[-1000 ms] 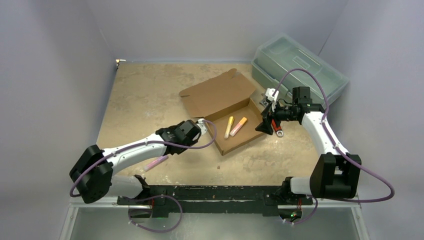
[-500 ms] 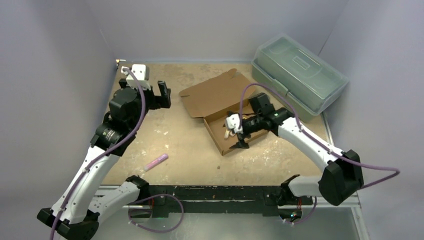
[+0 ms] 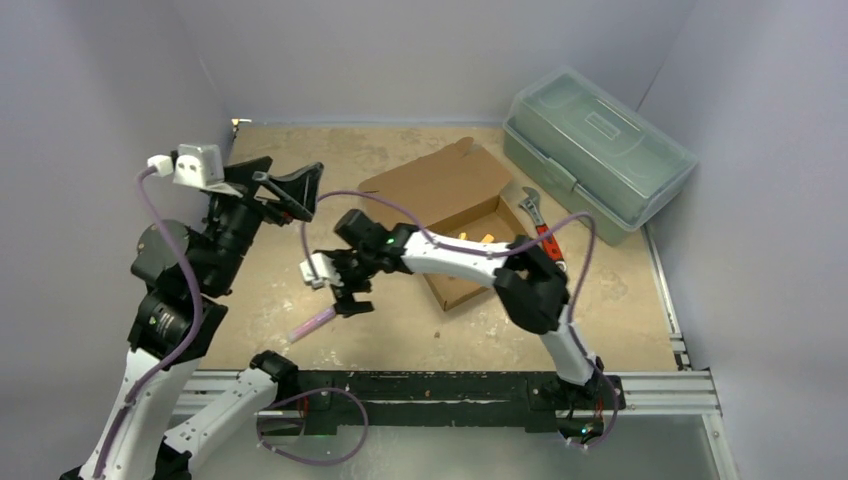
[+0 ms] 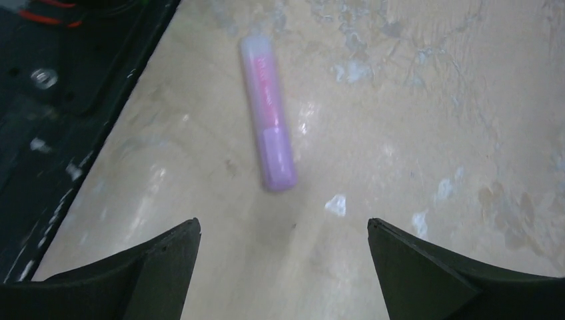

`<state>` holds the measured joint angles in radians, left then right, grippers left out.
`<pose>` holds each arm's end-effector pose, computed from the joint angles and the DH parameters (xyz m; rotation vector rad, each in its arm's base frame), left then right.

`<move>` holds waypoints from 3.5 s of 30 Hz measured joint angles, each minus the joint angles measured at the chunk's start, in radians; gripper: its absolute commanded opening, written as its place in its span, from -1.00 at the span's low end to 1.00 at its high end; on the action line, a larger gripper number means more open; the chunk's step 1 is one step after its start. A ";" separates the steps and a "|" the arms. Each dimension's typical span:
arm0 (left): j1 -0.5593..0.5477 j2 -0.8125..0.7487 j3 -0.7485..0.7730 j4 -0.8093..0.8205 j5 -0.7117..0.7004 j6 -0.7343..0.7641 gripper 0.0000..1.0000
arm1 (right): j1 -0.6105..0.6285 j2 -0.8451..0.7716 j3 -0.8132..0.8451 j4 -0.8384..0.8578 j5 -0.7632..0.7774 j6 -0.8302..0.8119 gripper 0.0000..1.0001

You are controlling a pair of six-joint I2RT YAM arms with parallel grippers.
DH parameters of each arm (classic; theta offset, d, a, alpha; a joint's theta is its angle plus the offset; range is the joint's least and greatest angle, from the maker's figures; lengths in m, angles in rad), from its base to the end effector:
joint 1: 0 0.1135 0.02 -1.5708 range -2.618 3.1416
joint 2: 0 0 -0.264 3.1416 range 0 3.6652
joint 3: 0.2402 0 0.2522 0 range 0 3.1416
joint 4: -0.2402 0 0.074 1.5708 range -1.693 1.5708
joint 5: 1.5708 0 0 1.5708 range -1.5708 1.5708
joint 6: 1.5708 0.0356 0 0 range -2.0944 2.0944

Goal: Fold the paper box
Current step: Pick up the product from the center of the board, then place the product in the paper box.

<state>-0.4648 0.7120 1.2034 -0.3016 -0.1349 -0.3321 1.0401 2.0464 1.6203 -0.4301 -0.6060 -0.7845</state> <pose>0.1050 -0.0473 0.4751 -0.0214 1.4062 -0.5710 0.2135 0.4039 0.2236 -2.0514 1.2362 0.8508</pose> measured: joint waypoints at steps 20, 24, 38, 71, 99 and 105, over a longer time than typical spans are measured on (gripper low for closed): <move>0.000 -0.077 -0.024 -0.036 -0.032 0.040 0.99 | 0.186 0.392 0.412 -0.114 0.148 0.146 -0.32; 0.000 -0.093 -0.024 -0.054 -0.037 0.036 0.99 | 0.183 0.390 0.405 -0.097 0.167 0.163 -0.86; 0.000 -0.168 -0.130 -0.084 0.036 -0.071 0.99 | 0.116 -0.013 0.088 -0.220 0.151 0.047 -1.00; 0.000 0.054 -0.982 0.659 0.294 -0.677 0.98 | -0.738 -0.661 -0.556 -0.092 0.101 -0.040 0.89; 0.193 1.250 -0.697 1.569 0.281 -0.969 -0.41 | -0.915 -0.829 -0.712 0.114 -0.411 0.219 0.98; 0.222 1.516 -0.612 1.780 0.385 -1.167 -0.97 | -0.915 -0.815 -0.712 0.106 -0.411 0.198 0.98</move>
<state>-0.2432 2.2276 0.5919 1.4784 0.2504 -1.4994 0.1253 1.2312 0.9081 -0.3237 -1.0168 -0.5861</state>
